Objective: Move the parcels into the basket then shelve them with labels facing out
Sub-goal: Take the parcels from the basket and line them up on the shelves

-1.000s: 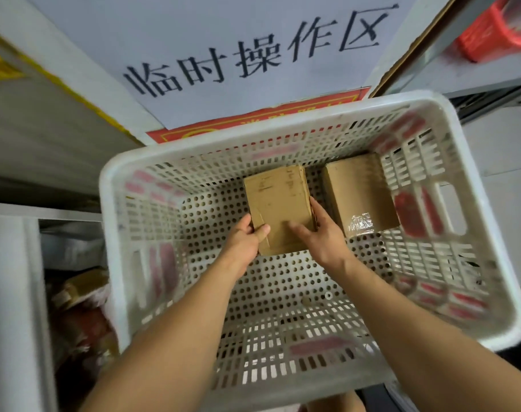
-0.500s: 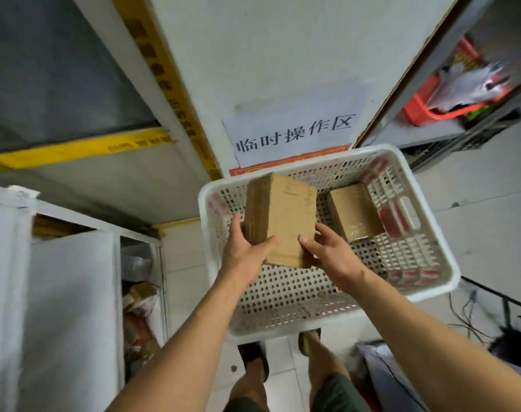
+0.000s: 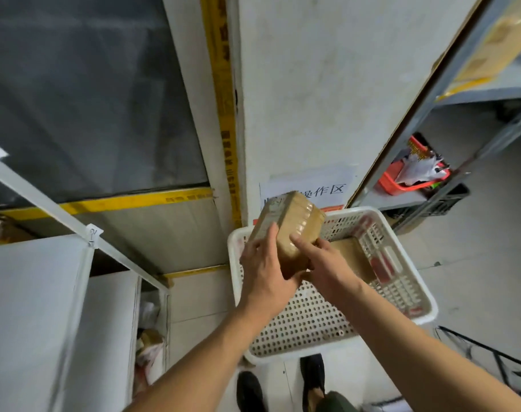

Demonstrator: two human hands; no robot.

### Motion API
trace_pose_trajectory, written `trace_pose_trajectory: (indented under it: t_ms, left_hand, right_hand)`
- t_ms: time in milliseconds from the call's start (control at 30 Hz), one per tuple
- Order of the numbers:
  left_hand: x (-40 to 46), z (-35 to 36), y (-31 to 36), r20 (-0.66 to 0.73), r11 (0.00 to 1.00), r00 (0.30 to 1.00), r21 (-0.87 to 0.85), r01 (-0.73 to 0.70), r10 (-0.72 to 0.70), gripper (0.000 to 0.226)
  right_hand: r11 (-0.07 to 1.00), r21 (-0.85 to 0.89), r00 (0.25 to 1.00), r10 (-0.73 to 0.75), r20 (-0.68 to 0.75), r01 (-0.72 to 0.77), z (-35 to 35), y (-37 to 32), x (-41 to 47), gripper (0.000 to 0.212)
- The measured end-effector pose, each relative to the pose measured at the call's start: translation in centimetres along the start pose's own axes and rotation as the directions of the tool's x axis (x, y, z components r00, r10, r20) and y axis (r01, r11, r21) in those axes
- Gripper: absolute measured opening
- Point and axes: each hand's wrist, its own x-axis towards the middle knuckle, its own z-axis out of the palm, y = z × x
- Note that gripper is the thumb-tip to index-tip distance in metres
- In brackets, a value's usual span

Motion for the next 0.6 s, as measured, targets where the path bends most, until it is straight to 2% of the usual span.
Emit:
trace_pose_trajectory:
  t_ms: [133, 267, 300, 367, 433, 467, 500, 533, 600]
  left_hand:
    - [-1.2, -1.4, 0.7, 0.102, 0.994, 0.994, -0.11, -0.03, 0.042, 0.108]
    - [-1.3, -4.0, 0.9, 0.213, 0.97, 0.977, -0.243, 0.03, 0.023, 0.09]
    - [-1.1, -4.7, 0.6, 0.178, 0.955, 0.984, -0.291, 0.062, -0.01, 0.084]
    - [-0.6, -5.9, -0.4, 0.018, 0.939, 0.993, -0.325, 0.115, -0.115, 0.074]
    - [-0.2, -6.8, -1.1, -0.084, 0.961, 0.975, -0.209, 0.184, -0.205, 0.07]
    - [-0.1, -7.0, -1.3, -0.05, 0.951, 0.961, -0.168, 0.261, -0.273, 0.067]
    - [-0.2, -7.1, -1.4, 0.054, 0.911, 0.932, -0.194, 0.363, -0.36, 0.061]
    - [-0.3, -7.0, -1.4, 0.202, 0.826, 0.882, -0.309, 0.471, -0.427, 0.055]
    - [-0.7, -6.1, -1.8, 0.428, 0.526, 0.785, -0.583, 0.619, -0.448, 0.072]
  right_hand:
    - [0.998, 0.055, 0.998, -0.016, 0.057, 0.013, 0.5, -0.8, 0.2, 0.035]
    - [0.999, -0.029, 0.997, 0.043, 0.058, -0.041, 0.0, -0.5, 0.9, 0.043]
    - [0.998, -0.041, 0.997, 0.056, 0.058, -0.054, -0.4, -0.2, 1.2, 0.049]
    - [0.995, -0.019, 0.993, 0.095, 0.076, -0.094, -1.1, 0.1, 1.7, 0.059]
    - [0.989, 0.028, 0.981, 0.139, 0.135, -0.144, -1.9, 0.2, 2.3, 0.056]
    - [0.984, 0.044, 0.971, 0.161, 0.175, -0.172, -2.3, 0.1, 2.5, 0.053]
    - [0.98, 0.06, 0.961, 0.17, 0.217, -0.187, -2.8, -0.1, 2.7, 0.052]
    - [0.978, 0.072, 0.95, 0.173, 0.259, -0.197, -3.1, -0.3, 2.8, 0.05]
    - [0.974, 0.068, 0.92, 0.182, 0.348, -0.218, -3.5, -0.5, 3.2, 0.048]
